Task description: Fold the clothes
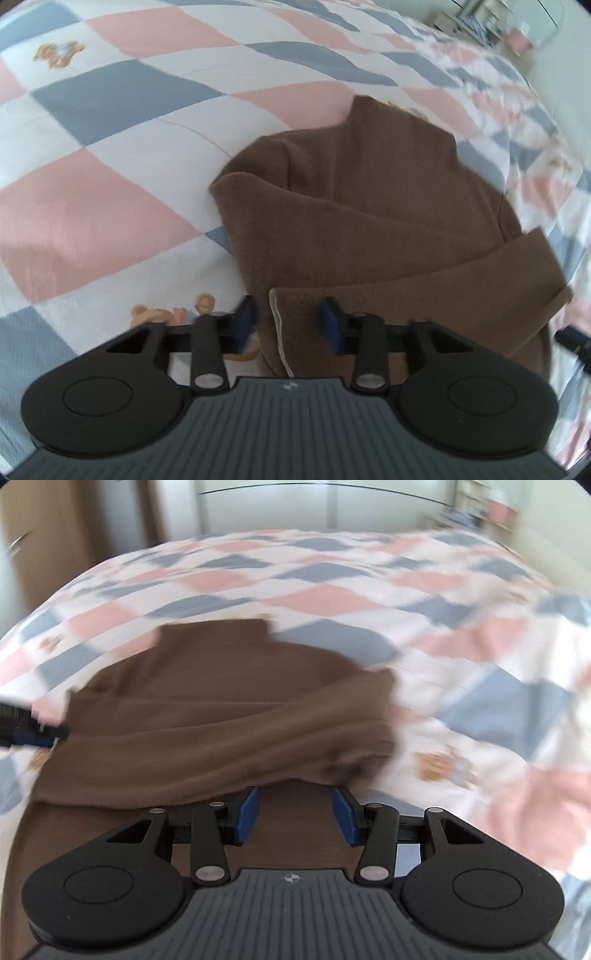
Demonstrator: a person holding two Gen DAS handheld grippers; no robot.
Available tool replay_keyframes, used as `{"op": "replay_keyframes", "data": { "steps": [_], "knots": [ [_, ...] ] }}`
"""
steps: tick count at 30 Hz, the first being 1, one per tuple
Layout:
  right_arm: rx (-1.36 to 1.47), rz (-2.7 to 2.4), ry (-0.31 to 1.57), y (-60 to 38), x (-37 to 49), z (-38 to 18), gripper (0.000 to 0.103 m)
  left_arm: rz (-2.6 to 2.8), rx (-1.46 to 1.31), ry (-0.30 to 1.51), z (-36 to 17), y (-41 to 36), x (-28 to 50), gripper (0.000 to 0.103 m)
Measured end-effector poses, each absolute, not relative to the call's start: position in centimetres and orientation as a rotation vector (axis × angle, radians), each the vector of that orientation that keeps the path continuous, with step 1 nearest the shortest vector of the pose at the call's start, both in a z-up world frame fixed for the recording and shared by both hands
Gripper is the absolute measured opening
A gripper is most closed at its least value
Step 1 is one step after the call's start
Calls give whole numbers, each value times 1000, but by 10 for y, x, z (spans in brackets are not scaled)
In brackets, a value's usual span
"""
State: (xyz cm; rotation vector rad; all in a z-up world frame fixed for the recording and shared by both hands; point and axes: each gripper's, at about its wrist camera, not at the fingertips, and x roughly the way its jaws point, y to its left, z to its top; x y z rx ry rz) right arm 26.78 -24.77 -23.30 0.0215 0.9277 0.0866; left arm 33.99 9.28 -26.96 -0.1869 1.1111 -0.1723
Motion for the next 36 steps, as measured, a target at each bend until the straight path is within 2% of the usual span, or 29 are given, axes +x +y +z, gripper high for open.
{"op": "replay_keyframes", "data": {
  "steps": [3,5,10,13,15,17,27,31,36],
  "knots": [
    [37,41,920,-267,268,-236,48,-174,-103,1094,-264,84,332,21],
    [10,26,917,-273,269,-239,48,-157,-73,1093,-260,83,329,33],
    [-51,44,909,-277,272,-241,48,-197,13,1025,-244,71,323,32],
    [-64,55,917,-277,275,-244,48,-213,86,1041,-251,60,332,31],
    [-62,56,918,-277,276,-246,48,-213,103,1063,-260,58,341,29],
    [-59,56,920,-277,277,-247,48,-229,102,1083,-266,59,343,3],
    [-229,86,860,-270,280,-248,46,-175,-28,898,-203,104,318,3],
    [-353,125,806,-255,285,-251,39,-156,-44,944,-212,117,326,3],
    [-532,202,761,-226,287,-257,38,-197,-73,1015,-235,106,336,3]
  ]
}}
